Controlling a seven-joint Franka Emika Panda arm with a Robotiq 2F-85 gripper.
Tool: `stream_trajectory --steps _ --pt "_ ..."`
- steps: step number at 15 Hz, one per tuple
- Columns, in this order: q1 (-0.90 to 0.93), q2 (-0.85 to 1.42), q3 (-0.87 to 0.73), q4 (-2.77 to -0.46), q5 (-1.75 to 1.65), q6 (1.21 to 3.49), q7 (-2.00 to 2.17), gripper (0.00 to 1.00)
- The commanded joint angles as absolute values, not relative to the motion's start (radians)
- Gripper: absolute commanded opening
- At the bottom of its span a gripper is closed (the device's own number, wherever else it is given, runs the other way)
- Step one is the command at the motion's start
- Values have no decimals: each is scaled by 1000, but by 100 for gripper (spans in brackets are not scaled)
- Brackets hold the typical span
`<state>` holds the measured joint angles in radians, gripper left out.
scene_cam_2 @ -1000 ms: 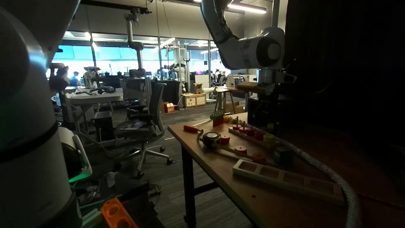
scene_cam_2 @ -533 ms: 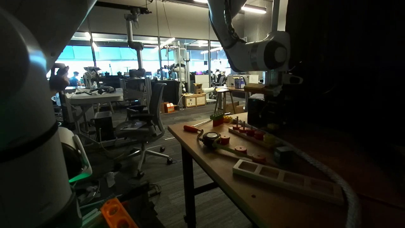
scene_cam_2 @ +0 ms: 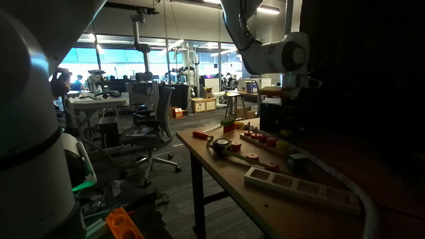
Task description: Stack two green square blocks and the yellow square block together respectively
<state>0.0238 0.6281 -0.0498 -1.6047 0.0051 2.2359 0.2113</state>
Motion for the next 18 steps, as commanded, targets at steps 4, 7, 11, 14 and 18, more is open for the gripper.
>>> stream_trajectory --steps 4,7,11,14,18 --pt "25 660 -62 -1536 4 2148 238 74" --pt "25 673 -64 -1525 3 2136 240 51" --pt "27 689 -66 -1511 2 2127 244 20" --pt "27 694 -68 -1501 1 2115 250 22" --pt "34 672 -75 -1508 -7 2097 269 22"
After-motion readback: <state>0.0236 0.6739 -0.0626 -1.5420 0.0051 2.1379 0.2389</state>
